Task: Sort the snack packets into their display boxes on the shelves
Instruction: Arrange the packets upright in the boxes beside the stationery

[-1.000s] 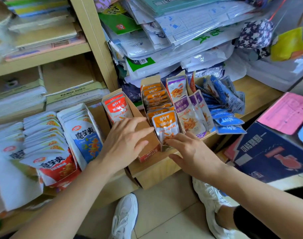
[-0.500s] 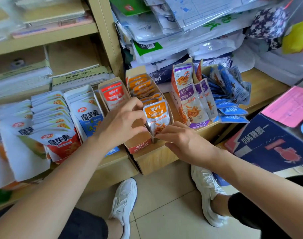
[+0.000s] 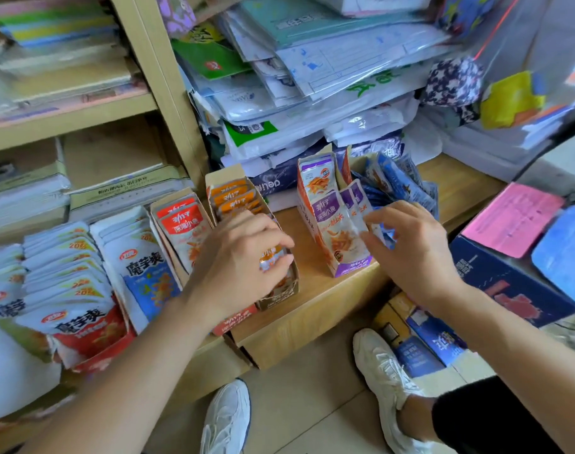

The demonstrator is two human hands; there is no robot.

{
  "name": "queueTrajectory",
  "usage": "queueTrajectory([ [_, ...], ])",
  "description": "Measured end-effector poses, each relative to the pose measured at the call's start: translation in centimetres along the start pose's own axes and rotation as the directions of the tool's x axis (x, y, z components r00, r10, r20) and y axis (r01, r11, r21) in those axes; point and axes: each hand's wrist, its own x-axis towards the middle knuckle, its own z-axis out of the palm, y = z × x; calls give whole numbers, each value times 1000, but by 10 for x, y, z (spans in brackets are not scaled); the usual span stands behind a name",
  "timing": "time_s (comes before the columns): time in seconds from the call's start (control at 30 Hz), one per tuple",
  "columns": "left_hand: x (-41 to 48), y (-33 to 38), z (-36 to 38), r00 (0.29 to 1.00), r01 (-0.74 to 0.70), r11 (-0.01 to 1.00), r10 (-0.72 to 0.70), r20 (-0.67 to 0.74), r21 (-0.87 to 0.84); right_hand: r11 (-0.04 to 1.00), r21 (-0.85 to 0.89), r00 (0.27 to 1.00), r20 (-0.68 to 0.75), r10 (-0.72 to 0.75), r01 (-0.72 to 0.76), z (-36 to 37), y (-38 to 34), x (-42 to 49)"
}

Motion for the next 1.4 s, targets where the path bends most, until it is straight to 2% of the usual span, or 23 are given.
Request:
queueTrajectory([
  [0.13, 31, 16, 24, 996, -10, 999, 6, 91, 50, 988, 38, 988, 47, 149, -151, -2, 19, 28],
  [0.23, 58, 20, 40, 978, 40, 990, -67, 195, 139, 967, 68, 958, 169, 231, -246, 2, 21, 47],
  [0.37, 78, 21, 56, 945, 39, 974, -108, 308, 223, 959, 34, 921, 288, 262, -283, 10, 27, 62],
  [0.57, 83, 9, 48, 921, -73, 966, -30, 388, 248, 939, 77, 864, 423, 273, -334, 4, 37, 77],
  [0.7, 72, -3, 41, 892, -109, 973, 4, 452, 205, 910, 150, 860, 414, 297, -387, -2, 33, 80],
  [0.9, 59, -5, 36, 906, -87, 980, 3, 423, 178, 919, 176, 903, 323, 285, -353, 9, 21, 79],
  [1.03, 62, -9, 31, 945, -56, 981, -9, 328, 188, 926, 150, 863, 437, 253, -347, 19, 18, 79],
  [1.13, 68, -12, 31, 962, -6, 993, -26, 273, 115, 915, 175, 828, 510, 232, -364, 21, 15, 79],
  [1.23, 74, -12, 33, 916, -30, 998, 5, 401, 56, 858, 241, 807, 519, 281, -454, 19, 15, 78],
  [1.3, 77, -12, 35, 875, -70, 993, 14, 485, 97, 835, 250, 790, 532, 304, -490, 18, 16, 78],
  [1.4, 79, -15, 37, 864, -80, 989, 5, 503, 127, 820, 263, 787, 529, 319, -508, 17, 17, 77],
])
